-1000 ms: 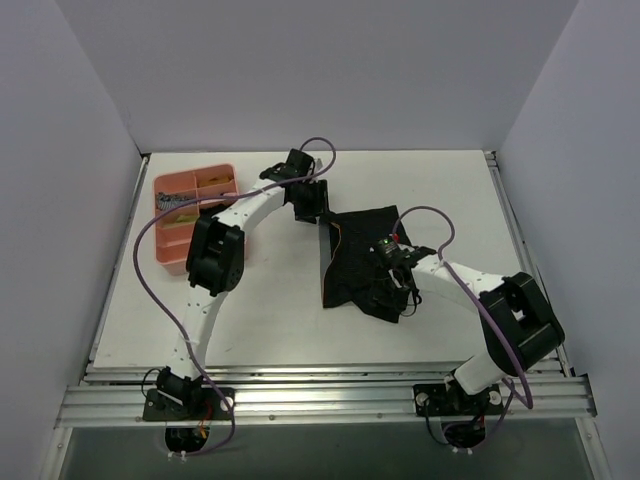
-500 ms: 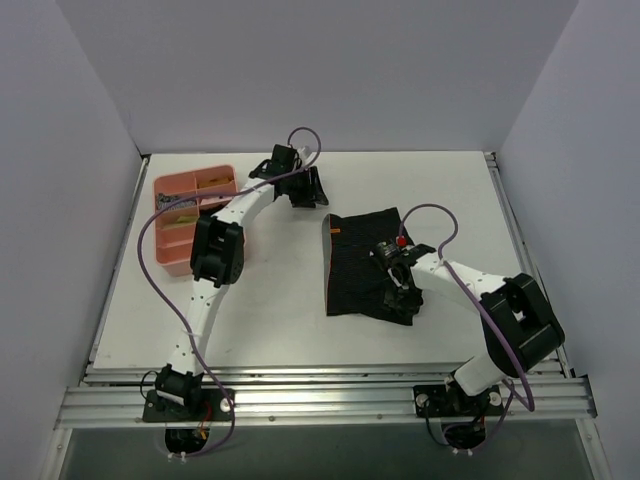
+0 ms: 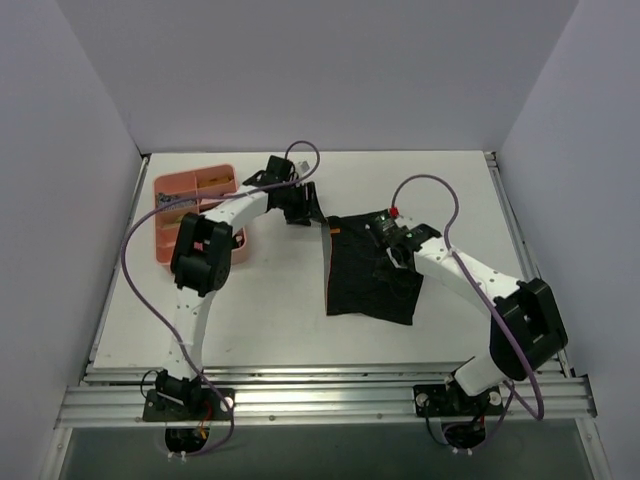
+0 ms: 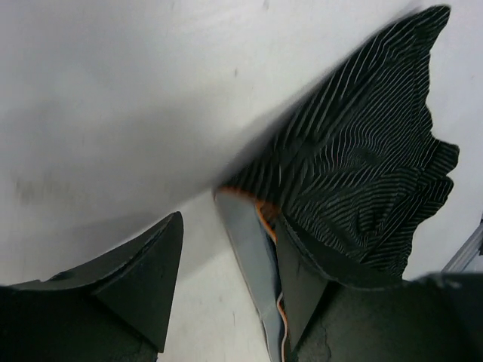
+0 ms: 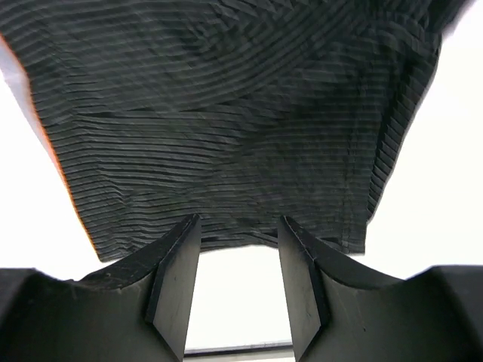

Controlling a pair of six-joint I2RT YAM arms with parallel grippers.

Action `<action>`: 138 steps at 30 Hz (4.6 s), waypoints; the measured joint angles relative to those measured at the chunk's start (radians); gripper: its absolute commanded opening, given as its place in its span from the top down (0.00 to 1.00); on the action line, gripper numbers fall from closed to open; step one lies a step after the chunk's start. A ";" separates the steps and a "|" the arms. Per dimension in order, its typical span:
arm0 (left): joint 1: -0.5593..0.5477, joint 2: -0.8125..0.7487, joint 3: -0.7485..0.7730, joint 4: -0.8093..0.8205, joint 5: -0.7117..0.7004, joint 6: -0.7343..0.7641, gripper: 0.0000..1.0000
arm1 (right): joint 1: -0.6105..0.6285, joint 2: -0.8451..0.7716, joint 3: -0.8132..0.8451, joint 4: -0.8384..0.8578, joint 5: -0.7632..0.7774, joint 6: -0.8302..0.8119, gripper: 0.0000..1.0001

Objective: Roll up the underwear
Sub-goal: Flatten the underwear, then fold the underwear

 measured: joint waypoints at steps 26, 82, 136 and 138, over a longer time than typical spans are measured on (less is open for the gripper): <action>-0.299 -0.684 -0.874 -0.055 -0.218 -0.344 0.33 | -0.350 -0.226 -0.431 0.077 -0.185 0.090 0.63; -0.403 -0.649 -0.948 0.004 -0.347 -0.462 0.98 | -0.108 -0.275 -0.488 0.114 -0.117 0.132 1.00; -0.120 -0.610 -0.605 -0.382 -0.210 -0.290 0.98 | 0.011 0.168 0.266 -0.078 0.122 -0.007 1.00; -0.096 -0.571 -0.562 -0.380 -0.210 -0.282 0.98 | 0.004 0.227 0.309 -0.064 0.111 -0.024 1.00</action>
